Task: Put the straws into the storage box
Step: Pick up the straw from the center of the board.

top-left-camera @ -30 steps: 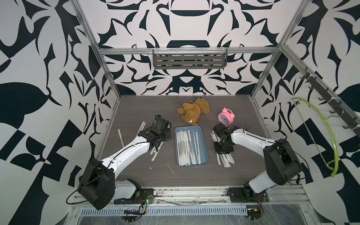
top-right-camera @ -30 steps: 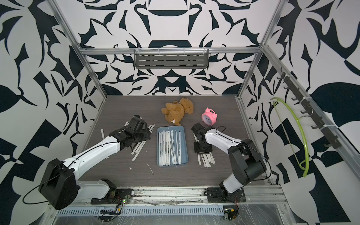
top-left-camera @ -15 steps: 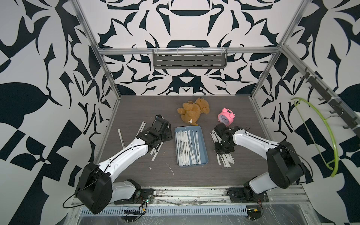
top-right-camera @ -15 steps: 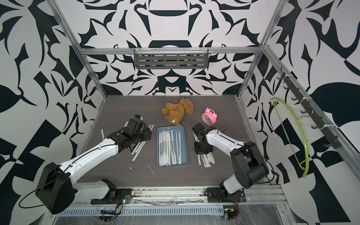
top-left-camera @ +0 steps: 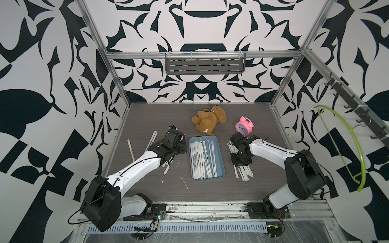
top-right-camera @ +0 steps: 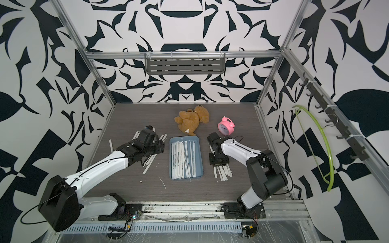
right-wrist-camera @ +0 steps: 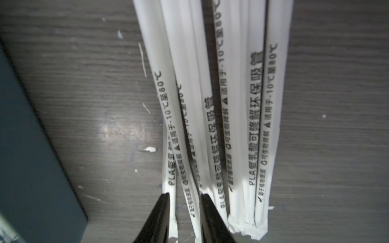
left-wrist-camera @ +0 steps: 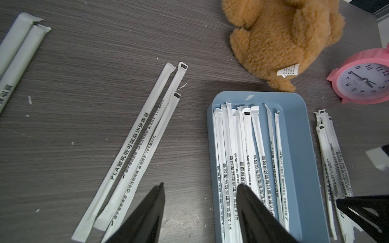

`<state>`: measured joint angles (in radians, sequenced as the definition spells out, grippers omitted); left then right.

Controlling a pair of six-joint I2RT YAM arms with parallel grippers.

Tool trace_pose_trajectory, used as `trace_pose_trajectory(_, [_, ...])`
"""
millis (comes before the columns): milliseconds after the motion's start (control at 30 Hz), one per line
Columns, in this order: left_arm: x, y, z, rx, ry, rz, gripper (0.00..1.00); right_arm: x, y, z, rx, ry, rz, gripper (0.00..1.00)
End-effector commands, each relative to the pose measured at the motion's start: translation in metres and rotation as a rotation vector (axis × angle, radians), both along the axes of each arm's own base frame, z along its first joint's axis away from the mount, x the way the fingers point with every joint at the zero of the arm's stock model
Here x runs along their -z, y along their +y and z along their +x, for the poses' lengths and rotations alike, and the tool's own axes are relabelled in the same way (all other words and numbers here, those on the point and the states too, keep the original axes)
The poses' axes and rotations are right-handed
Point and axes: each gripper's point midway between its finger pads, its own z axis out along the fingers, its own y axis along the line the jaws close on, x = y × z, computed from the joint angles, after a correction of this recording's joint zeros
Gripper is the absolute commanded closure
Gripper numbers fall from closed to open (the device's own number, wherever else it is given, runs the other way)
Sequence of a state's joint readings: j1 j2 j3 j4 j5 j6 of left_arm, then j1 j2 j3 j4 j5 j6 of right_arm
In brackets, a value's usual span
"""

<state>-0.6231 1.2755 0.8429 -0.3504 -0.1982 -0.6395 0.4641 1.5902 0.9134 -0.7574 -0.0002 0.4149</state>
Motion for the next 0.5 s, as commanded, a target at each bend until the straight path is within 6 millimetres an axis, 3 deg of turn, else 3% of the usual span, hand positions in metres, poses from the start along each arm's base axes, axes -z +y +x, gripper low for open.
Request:
trace_pose_trajectory(0, [0.008,-0.004,-0.002,0.013,0.024,0.005,0.39,0.003,0.003,0.01,0.005,-0.015,0.002,0.72])
trace_pose_trajectory(200, [0.011,-0.004,-0.004,0.013,0.029,0.003,0.39,0.004,0.002,0.009,0.005,-0.012,-0.008,0.83])
trace_pose_trajectory(467, [0.008,-0.008,-0.001,0.022,0.025,0.002,0.39,-0.018,0.0,0.002,-0.01,-0.037,-0.005,0.89])
